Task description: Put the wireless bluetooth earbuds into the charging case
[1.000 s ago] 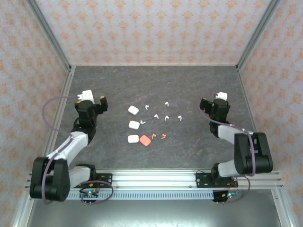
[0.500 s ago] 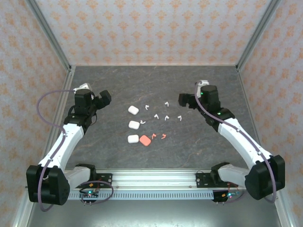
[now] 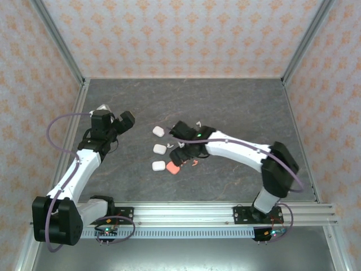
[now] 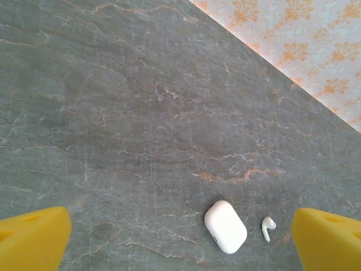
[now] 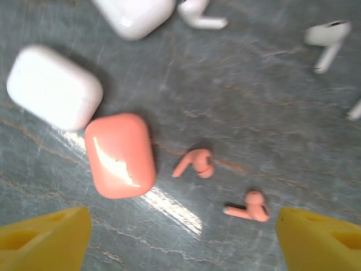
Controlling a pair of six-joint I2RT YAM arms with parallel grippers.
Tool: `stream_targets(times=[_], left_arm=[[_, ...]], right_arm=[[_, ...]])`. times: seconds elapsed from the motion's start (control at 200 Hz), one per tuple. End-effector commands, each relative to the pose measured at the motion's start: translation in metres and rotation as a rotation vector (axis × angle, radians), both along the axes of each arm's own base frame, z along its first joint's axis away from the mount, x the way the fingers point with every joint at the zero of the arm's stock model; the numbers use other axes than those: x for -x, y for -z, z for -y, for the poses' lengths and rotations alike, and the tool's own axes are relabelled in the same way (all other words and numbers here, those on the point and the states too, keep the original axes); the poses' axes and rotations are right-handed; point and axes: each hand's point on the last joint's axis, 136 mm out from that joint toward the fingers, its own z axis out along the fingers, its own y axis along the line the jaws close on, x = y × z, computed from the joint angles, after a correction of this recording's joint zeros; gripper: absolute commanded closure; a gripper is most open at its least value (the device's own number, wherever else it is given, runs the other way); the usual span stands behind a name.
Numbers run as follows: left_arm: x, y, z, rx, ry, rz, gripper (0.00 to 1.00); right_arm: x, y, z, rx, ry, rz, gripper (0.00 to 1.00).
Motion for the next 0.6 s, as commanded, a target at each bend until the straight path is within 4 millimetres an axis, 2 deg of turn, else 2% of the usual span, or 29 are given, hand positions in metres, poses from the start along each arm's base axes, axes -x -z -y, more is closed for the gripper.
stream_targets(times=[0.0,0.225,0.596], left_arm=[[0.007,-0.010,-0.007,-0.038,-0.027,0.005,0.00],[0.011,-0.011,-0.010,-0.064,-0.035,-0.006,0.00],[0.013,-0.012,-0.013,-0.078,-0.045,-0.014,0.00]], right_arm=[[0.004,0.007,0.000,0.098,-0.064,0.000,0.18],[0.007,0.028,-0.022,0.135,-0.139,-0.020,0.26],[0.012,0.052,-0.039,0.168,-0.198,-0.054,0.32]])
